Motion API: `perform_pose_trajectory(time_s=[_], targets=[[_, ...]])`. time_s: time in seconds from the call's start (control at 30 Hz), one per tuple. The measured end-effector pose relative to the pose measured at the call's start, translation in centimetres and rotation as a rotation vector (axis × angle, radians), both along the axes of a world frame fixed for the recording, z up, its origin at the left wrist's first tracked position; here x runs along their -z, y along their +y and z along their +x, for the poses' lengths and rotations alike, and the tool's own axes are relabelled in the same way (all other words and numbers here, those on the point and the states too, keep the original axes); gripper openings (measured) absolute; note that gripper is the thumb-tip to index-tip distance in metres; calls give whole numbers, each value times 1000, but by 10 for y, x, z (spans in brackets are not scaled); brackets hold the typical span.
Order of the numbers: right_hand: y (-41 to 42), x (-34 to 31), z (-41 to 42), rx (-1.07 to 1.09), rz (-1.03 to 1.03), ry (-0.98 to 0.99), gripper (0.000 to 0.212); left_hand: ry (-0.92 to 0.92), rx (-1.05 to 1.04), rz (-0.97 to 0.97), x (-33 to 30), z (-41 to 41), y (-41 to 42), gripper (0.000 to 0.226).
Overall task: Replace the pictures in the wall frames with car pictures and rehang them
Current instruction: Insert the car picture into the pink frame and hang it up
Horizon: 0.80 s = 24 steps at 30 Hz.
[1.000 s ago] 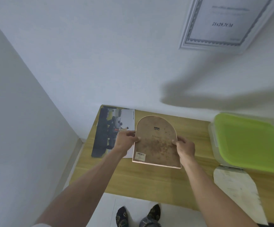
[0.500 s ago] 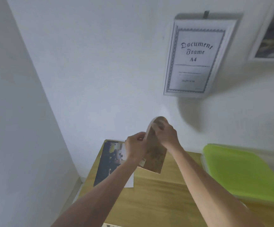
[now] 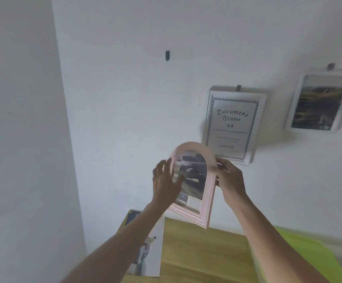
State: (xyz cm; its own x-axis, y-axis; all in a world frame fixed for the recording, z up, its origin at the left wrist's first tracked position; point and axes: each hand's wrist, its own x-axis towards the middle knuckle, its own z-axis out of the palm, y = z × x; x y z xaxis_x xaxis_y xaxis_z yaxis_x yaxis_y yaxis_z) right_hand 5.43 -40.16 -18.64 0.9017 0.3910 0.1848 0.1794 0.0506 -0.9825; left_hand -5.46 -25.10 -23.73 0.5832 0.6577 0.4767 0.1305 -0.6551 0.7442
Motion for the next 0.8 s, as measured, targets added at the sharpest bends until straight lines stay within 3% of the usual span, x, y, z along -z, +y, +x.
perform_pose_trajectory(time_s=[0.1,0.2,0.27,0.43,0.53,0.8], targets=[[-1,-28,7,-55,115,9,32,54,33,-129,-45,6,43,59],[9,-54,21,-74,163,-13,32,-71,170,-201,-82,6,74,33],[22,-71,30,-60,166,-52,32,-111,223,-208,-105,7,94,28],[70,-121,44,25,27,-319,37,-96,242,-120,-161,23,152,35],[108,-150,55,79,-32,-488,26,-95,191,16,-194,35,183,48],[198,-204,96,131,-2,-594,34,-193,75,193,-241,70,255,57]])
